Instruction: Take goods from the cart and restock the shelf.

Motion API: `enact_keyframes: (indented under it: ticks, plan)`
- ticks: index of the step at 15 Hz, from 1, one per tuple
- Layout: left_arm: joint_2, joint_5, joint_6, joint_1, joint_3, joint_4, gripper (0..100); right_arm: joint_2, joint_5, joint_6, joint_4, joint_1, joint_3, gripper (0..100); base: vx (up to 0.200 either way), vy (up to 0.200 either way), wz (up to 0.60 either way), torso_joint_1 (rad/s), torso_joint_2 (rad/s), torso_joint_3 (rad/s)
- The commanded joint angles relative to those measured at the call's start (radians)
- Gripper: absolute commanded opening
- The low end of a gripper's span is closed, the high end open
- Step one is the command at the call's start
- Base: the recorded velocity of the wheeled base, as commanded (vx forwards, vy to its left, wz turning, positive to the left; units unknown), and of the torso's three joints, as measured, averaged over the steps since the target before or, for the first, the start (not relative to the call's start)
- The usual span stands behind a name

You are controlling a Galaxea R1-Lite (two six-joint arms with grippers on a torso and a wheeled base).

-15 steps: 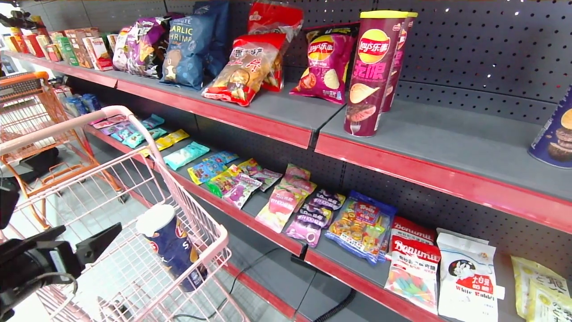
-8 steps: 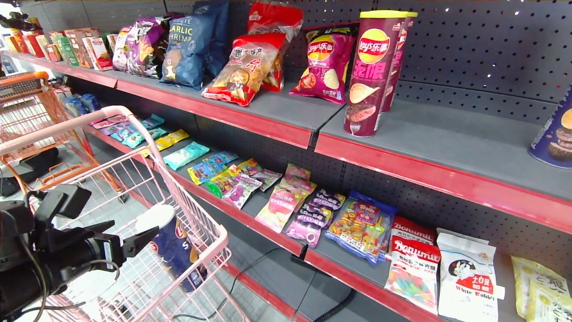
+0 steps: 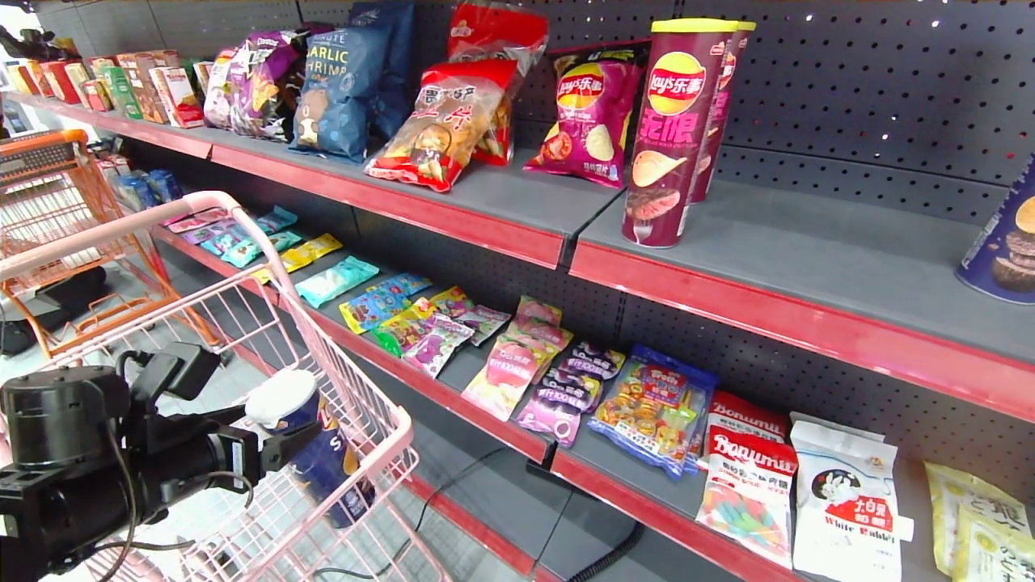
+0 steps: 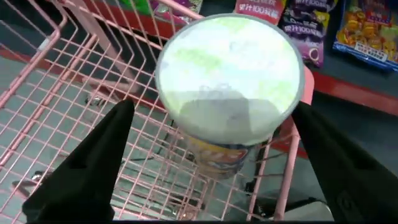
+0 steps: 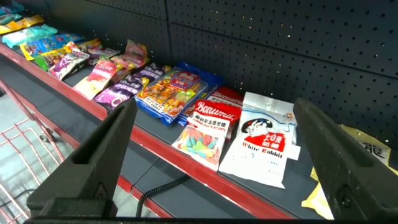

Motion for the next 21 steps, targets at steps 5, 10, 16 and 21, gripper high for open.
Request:
enact_keyframes:
  ticks: [5,10,16,21]
  plan:
    - [0.196,-0.032,0.040,-0.057,0.007,-0.156,100,0.001,0.000,0.001,0.000,0.001,0.000,100,0.000,0.000,0.00,0.000,0.00,0.000]
    - [0.250,-0.049,0.066,-0.057,0.008,-0.241,0,0.001,0.000,0.001,0.000,0.000,0.000,100,0.000,0.000,0.00,0.000,0.00,0.000]
    - [0.025,-0.072,0.011,-0.051,0.100,-0.254,0,0.001,0.002,0.001,0.000,0.001,0.000,100,0.000,0.000,0.00,0.000,0.00,0.000]
    - [-0.451,-0.068,-0.034,0.035,-0.136,0.228,0,0.001,0.002,0.006,0.000,0.000,0.000,100,0.000,0.000,0.00,0.000,0.00,0.000]
